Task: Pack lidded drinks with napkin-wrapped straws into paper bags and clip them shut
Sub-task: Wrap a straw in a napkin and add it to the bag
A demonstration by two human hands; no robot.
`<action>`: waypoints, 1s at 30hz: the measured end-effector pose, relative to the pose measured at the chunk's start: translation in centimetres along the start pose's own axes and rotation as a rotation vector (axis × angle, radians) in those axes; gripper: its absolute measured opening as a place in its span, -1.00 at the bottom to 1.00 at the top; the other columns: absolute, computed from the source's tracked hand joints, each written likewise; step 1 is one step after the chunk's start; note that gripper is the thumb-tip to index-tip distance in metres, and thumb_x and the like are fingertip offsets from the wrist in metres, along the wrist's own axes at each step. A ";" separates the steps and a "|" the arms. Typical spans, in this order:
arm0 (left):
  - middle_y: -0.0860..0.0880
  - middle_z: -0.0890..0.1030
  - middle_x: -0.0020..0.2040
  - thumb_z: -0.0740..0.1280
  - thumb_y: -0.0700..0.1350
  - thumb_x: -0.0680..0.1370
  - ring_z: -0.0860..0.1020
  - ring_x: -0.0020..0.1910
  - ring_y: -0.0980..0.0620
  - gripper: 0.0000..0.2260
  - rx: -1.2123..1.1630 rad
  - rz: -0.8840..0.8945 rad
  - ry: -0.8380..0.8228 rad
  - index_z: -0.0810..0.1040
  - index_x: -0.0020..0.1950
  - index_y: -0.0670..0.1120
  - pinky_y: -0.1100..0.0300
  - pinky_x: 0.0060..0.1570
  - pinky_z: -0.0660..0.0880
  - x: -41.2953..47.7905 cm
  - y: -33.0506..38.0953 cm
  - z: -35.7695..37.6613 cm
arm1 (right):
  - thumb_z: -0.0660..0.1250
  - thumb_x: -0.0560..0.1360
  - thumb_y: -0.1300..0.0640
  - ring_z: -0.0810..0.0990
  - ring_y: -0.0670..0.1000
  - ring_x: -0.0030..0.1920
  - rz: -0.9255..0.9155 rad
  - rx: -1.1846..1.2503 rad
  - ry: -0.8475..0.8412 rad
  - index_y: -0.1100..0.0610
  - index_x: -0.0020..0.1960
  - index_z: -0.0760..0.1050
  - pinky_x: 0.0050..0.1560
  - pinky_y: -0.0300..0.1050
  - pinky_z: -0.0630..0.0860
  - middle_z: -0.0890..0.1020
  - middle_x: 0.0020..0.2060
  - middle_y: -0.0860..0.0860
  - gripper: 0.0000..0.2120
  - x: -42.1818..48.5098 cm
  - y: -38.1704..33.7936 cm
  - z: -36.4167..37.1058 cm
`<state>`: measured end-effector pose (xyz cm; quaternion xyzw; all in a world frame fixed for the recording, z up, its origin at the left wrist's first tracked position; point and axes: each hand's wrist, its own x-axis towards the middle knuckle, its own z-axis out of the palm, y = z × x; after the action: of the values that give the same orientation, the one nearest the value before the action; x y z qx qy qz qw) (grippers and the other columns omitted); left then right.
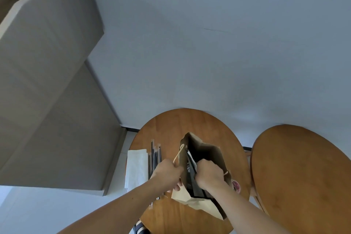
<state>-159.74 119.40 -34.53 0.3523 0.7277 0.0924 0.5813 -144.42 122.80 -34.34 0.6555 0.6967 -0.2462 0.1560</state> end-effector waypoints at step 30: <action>-0.12 0.65 -0.09 0.29 -0.09 0.54 0.68 -0.18 -0.05 -0.83 0.093 0.207 0.043 0.56 0.10 -0.05 0.06 -0.12 0.66 -0.7 -0.3 -1.4 | 0.28 0.55 -0.15 0.58 -0.04 0.07 -0.210 0.085 0.254 -0.03 0.29 0.51 -0.19 -0.23 0.45 0.61 0.12 -0.09 -0.64 -0.5 -0.5 -6.2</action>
<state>-161.06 119.12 -33.70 0.4501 0.7031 0.1258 0.5359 -144.26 125.80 -28.86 0.6109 0.7645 -0.2057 0.0121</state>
